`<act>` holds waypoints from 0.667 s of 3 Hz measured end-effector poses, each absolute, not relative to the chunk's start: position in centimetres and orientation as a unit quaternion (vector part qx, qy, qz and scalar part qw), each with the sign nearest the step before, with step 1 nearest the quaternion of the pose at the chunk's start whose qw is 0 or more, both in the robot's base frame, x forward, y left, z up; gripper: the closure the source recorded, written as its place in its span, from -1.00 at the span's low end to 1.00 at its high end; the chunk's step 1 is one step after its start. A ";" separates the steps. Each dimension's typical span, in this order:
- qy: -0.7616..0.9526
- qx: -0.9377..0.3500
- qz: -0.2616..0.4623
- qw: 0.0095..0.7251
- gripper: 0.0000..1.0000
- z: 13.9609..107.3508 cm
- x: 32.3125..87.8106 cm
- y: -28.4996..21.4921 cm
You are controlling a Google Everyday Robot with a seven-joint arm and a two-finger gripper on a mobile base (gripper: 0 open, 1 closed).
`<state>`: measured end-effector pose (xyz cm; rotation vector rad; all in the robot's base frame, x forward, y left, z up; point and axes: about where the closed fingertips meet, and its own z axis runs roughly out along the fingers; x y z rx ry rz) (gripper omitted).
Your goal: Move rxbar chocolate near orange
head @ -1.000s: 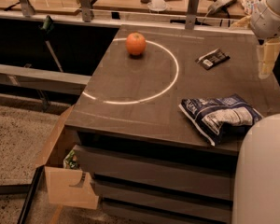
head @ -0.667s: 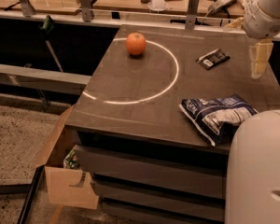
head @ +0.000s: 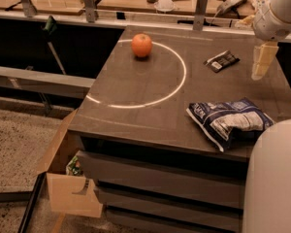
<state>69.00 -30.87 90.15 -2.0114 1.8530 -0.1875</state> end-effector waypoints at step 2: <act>0.670 -0.708 -0.076 0.209 -1.00 89.5 70.3 -30.0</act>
Offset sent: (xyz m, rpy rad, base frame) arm 0.0117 0.0118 -0.0068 -0.0105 -0.0279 -0.0421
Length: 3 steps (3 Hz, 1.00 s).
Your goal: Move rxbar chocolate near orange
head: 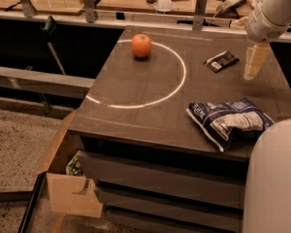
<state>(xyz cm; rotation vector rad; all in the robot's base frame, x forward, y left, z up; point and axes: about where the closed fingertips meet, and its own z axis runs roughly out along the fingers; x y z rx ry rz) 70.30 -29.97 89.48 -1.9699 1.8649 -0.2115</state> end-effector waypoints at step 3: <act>0.716 -0.623 0.043 0.311 -1.00 87.0 71.3 -29.6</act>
Offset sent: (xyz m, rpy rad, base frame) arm 0.0297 -0.0194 0.0055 0.4420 0.0597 -0.1138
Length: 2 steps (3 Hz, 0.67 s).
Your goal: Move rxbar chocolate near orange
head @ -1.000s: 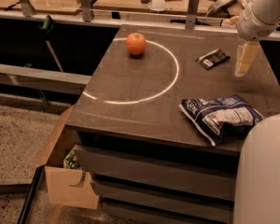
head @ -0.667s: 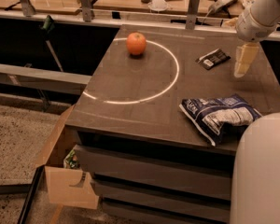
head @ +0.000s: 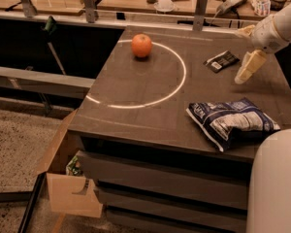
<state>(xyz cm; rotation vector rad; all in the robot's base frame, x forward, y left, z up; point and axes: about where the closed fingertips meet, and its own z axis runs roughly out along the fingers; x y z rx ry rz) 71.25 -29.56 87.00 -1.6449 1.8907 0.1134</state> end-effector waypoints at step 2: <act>0.768 -0.502 0.109 0.382 -1.00 90.8 72.5 -28.2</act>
Offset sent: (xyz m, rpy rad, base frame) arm 0.0030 0.0071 0.0675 0.2928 0.0711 -0.3732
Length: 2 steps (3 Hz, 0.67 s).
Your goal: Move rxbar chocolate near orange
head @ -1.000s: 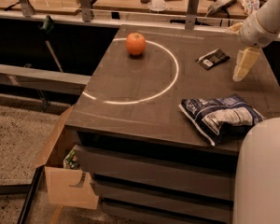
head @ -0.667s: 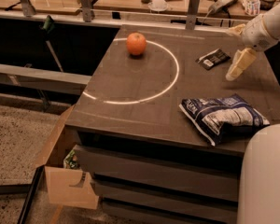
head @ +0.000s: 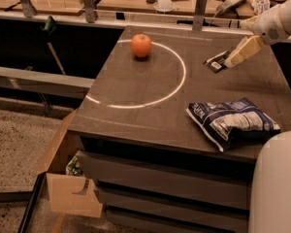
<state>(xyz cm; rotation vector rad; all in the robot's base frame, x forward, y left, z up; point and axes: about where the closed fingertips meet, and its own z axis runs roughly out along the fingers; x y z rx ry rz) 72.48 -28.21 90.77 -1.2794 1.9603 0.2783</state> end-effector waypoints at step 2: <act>0.836 -0.366 0.144 0.382 -1.00 89.5 69.8 -31.7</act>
Offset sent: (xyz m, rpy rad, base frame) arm -0.0610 -0.0330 -0.0366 0.2060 0.0771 -0.3210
